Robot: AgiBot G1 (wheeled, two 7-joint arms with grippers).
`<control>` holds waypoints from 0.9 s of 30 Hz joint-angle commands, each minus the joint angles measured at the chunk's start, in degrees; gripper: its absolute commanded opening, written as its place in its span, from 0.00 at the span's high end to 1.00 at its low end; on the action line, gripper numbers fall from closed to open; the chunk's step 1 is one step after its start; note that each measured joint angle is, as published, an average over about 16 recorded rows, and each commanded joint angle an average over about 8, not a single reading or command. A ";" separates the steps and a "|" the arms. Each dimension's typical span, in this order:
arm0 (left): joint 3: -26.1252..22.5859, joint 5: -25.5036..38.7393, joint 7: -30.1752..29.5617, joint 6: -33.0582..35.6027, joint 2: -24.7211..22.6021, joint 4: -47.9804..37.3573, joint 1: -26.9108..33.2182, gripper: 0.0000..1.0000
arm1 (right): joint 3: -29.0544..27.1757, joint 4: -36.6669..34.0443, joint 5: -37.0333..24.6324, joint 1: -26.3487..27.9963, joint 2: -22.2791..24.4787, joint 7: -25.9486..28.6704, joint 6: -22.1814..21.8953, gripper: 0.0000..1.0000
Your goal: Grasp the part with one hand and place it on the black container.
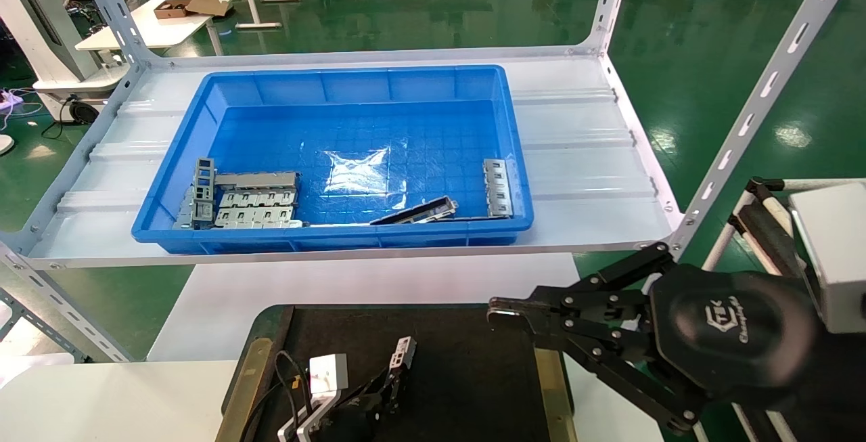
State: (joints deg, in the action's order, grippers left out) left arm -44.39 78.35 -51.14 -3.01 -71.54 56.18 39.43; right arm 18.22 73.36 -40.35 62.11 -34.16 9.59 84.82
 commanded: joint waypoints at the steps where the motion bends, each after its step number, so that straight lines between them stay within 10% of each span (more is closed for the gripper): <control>1: -0.22 -0.43 -0.06 -0.40 -0.19 -0.26 0.08 0.21 | 0.00 0.00 0.00 0.00 0.00 0.00 0.00 0.34; 5: -0.87 -1.31 0.07 -0.87 -0.33 -0.57 0.30 0.00 | 0.01 0.00 0.01 0.00 0.00 -0.01 -0.01 0.00; 27: -7.55 -4.80 2.03 4.80 10.11 8.53 2.62 0.00 | 0.06 0.00 0.04 0.01 0.02 -0.03 -0.02 0.00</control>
State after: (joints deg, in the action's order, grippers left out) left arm -51.89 73.80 -49.35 1.67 -61.35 64.87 42.23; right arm 18.28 73.36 -40.31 62.12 -34.14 9.56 84.80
